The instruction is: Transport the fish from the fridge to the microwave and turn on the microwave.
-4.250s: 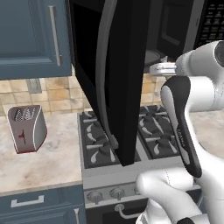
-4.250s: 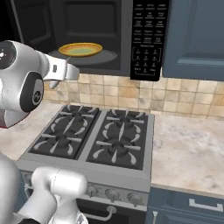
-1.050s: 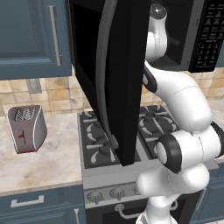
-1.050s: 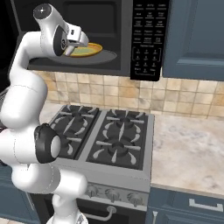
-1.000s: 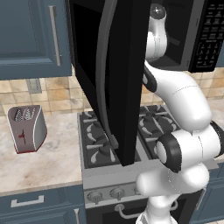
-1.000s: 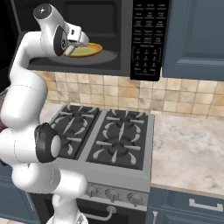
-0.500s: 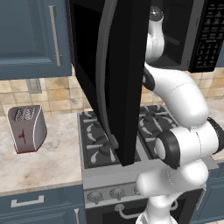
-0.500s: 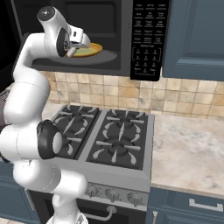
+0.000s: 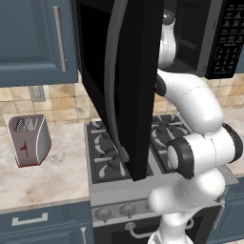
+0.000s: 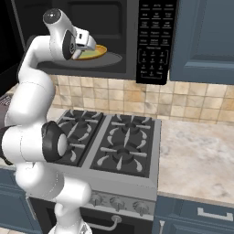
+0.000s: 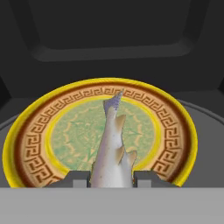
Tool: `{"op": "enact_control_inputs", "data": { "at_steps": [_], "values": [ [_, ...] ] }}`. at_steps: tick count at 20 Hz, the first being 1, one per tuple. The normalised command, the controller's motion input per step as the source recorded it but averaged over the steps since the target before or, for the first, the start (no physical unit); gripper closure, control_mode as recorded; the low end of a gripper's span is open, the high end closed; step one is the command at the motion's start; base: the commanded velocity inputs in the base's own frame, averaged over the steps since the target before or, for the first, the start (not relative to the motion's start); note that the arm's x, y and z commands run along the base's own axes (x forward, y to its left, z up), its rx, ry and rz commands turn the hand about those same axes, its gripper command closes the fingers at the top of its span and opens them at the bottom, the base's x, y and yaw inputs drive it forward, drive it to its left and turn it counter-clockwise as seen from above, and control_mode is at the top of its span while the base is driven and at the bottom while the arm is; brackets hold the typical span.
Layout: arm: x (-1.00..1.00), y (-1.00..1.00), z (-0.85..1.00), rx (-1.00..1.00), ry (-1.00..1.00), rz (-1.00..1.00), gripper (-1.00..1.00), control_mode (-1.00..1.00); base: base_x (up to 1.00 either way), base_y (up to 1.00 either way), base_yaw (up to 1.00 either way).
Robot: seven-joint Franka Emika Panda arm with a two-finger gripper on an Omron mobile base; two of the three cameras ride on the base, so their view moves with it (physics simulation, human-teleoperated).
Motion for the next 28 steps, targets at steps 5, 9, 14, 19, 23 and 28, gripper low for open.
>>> {"op": "enact_control_inputs", "data": {
  "at_steps": [5, 9, 14, 19, 23, 28],
  "values": [
    [0.18, 0.0, 0.0, 0.0, 0.0, 0.0, 1.0, -1.0, 0.0, 0.0, 0.0],
    [0.18, 0.04, 0.0, 0.0, 0.02, 0.0, 1.0, -1.0, 0.0, 0.0, 0.0],
    [0.16, 0.07, 0.0, 0.0, 0.02, 0.0, 1.0, -1.0, 0.0, 0.0, 0.0],
    [0.16, 0.03, 0.0, 0.0, 0.0, 0.0, 1.0, -1.0, 0.0, 0.0, 0.0],
    [0.15, 0.0, 0.0, 0.0, 0.0, 0.0, 1.0, -1.0, 0.0, 0.0, 0.0],
    [0.16, 0.0, 0.0, 0.0, 0.0, 0.0, 1.0, -1.0, 0.0, 0.0, 0.0]
  ]
}}
